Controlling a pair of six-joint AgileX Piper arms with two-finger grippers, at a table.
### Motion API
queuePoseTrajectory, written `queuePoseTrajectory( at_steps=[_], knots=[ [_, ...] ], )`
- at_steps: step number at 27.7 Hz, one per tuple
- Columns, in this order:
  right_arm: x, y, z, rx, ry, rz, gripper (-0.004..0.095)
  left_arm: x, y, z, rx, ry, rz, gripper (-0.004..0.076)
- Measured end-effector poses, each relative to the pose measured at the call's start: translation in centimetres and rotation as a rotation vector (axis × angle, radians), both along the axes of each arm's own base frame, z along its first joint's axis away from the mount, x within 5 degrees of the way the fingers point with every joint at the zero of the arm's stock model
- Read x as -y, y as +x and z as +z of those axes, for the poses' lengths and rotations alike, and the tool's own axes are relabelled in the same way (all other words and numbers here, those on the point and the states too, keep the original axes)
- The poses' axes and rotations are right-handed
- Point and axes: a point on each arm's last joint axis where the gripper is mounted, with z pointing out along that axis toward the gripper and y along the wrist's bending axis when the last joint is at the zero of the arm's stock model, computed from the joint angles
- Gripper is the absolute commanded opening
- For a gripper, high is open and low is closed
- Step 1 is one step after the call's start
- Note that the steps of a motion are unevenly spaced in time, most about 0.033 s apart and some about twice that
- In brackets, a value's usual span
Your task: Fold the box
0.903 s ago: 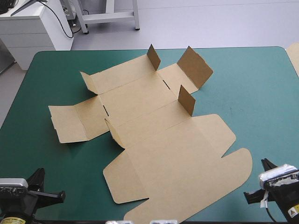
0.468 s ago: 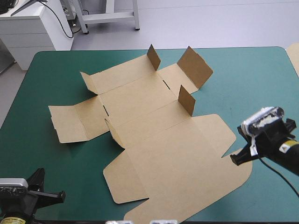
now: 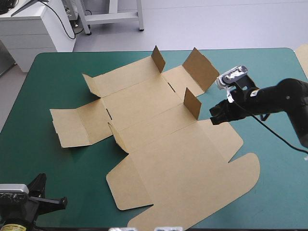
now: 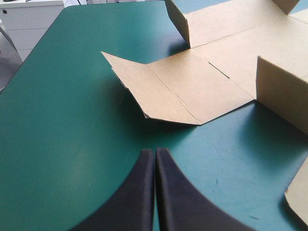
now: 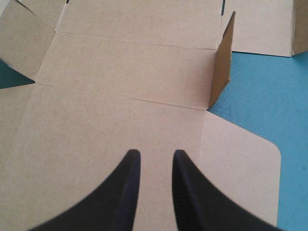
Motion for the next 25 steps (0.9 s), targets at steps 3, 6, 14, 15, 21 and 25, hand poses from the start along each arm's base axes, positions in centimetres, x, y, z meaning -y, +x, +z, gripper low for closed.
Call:
queuePoseTrajectory(
  at_steps=[3,6,14,15,21,25],
  knots=[
    [-1.5,2.2,-0.4,-0.035,-0.053,-0.004,0.0547,0.0,0.0,0.0,0.000,0.000,0.000,-0.0008],
    [-2.8,4.3,-0.9,-0.052,-0.127,-0.027,0.0616,0.0,0.0,0.0,0.000,0.000,0.000,-0.0008],
    [-5.7,9.0,-2.6,-0.062,-0.236,-0.021,0.0643,0.0,0.0,0.0,0.000,0.000,0.000,-0.0008],
    [-6.0,9.7,-3.2,-0.074,-0.240,-0.017,0.0643,0.0,0.0,0.0,0.000,0.000,0.000,-0.0008],
    [-6.9,13.2,-6.6,-0.121,-0.289,-0.021,0.0643,0.0,0.0,0.0,0.000,0.000,0.000,-0.0008],
    [-7.3,15.6,-10.4,-0.150,-0.340,-0.025,0.0642,0.0,0.0,0.0,0.000,-0.001,0.000,-0.0008]
  ],
)
